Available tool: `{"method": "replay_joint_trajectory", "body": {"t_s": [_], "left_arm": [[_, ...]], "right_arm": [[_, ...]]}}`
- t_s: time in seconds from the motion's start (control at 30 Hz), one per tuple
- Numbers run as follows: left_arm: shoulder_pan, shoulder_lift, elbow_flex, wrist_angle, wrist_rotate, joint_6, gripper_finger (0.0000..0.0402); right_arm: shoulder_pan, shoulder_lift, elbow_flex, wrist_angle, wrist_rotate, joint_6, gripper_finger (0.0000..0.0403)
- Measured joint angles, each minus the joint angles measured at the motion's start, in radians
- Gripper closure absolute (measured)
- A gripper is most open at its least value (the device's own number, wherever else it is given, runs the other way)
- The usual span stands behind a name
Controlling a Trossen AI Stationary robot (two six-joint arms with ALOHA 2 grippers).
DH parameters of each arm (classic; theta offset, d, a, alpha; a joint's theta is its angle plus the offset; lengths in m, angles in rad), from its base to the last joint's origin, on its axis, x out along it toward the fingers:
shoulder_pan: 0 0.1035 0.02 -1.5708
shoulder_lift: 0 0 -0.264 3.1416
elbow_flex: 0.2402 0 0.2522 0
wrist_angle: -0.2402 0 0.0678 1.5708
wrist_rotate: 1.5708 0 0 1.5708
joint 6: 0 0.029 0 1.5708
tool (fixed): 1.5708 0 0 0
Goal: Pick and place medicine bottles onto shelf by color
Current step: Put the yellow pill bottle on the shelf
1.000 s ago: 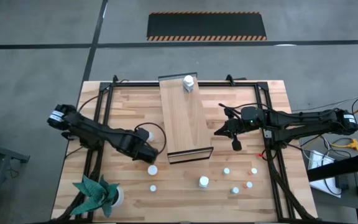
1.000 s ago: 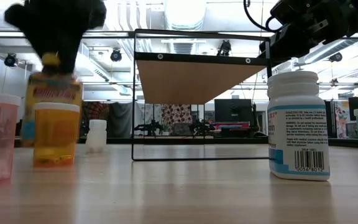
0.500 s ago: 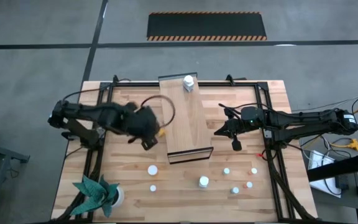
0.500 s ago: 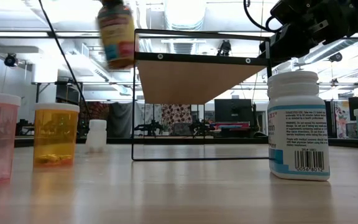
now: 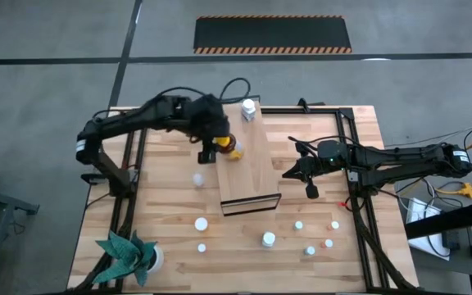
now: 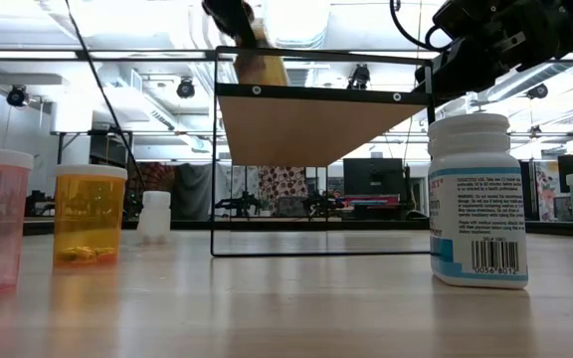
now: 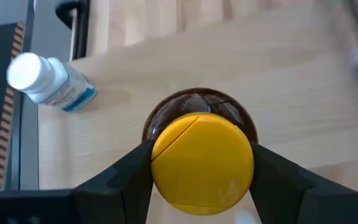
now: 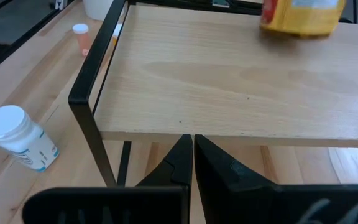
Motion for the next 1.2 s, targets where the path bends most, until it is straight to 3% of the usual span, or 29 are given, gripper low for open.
{"method": "replay_joint_trajectory", "body": {"t_s": [0.23, 0.4, 0.53, 0.87, 1.0, 1.2], "left_arm": [[-0.002, 0.051, 0.008, 0.033, 0.004, 0.019, 0.0202], [-0.001, 0.056, 0.005, 0.037, -0.013, -0.001, 0.014], [-0.002, 0.052, 0.004, 0.034, -0.029, -0.002, 0.012], [-0.021, 0.047, 0.007, 0.043, -0.033, -0.036, 0.0115], [-0.084, 0.047, 0.0, 0.05, -0.033, -0.121, 0.0117], [-0.21, 0.045, -0.065, 0.101, -0.055, -0.129, 0.0141]], "right_arm": [[0.0, 0.0, 0.0, 0.0, 0.0, 0.0, 0.0394], [0.0, 0.0, 0.0, 0.0, 0.0, 0.0, 0.0394], [0.0, 0.0, 0.0, 0.0, 0.0, 0.0, 0.0394], [-0.001, 0.0, 0.0, -0.001, 0.012, -0.025, 0.0394], [-0.003, 0.0, 0.0, -0.008, 0.07, -0.027, 0.0394], [-0.003, 0.0, 0.0, -0.006, 0.16, 0.049, 0.0394]]}}
